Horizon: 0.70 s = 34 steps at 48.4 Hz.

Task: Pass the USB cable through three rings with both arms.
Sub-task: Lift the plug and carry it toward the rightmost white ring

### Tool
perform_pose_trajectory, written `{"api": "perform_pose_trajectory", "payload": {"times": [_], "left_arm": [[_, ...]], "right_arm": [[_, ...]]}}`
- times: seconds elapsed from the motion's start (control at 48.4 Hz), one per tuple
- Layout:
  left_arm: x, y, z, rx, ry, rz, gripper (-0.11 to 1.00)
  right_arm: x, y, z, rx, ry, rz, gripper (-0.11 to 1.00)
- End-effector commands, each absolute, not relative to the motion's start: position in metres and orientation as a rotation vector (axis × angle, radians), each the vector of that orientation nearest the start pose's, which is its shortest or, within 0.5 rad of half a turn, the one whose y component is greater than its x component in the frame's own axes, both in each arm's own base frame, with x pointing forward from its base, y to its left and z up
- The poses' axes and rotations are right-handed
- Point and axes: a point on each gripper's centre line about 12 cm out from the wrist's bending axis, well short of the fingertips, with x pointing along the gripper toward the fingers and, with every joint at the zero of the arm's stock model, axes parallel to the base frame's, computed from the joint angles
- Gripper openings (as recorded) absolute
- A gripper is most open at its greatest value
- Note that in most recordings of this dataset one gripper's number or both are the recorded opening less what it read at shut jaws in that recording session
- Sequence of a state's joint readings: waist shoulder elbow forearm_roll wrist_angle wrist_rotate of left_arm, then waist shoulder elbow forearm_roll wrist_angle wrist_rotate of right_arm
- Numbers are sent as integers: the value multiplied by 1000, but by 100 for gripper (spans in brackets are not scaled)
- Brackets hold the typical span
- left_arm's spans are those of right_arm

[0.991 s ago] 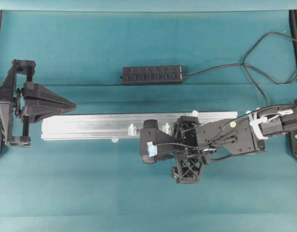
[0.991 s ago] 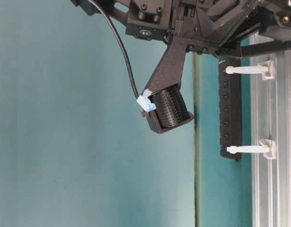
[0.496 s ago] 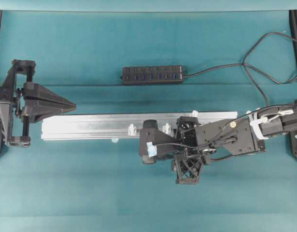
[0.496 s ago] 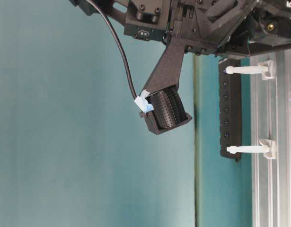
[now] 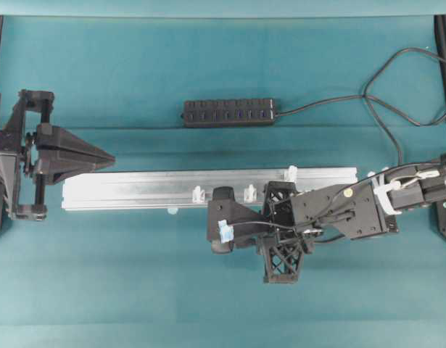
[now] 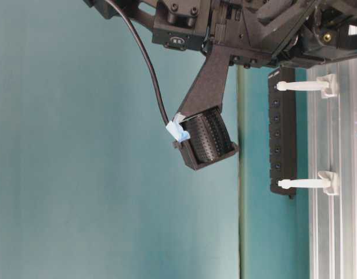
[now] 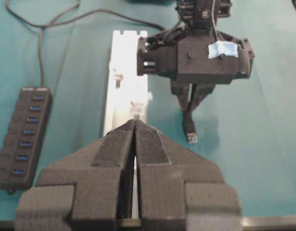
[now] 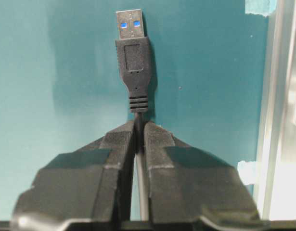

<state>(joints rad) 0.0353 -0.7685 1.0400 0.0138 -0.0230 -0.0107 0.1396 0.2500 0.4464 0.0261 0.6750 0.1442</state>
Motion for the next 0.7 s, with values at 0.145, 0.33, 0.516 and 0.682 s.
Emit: {"api": "perform_pose_trajectory", "payload": {"times": [0.145, 0.33, 0.516, 0.682], "left_arm": [[241, 9, 285, 2, 219, 37, 2], [241, 10, 285, 1, 219, 42, 2], [241, 11, 286, -2, 215, 44, 2], [241, 11, 286, -2, 213, 45, 2]], "right_arm": [[384, 53, 97, 57, 1366, 9, -8], [384, 53, 99, 54, 1361, 11, -8], [381, 52, 118, 47, 1353, 13, -8], [374, 51, 138, 40, 1375, 12, -8]]}}
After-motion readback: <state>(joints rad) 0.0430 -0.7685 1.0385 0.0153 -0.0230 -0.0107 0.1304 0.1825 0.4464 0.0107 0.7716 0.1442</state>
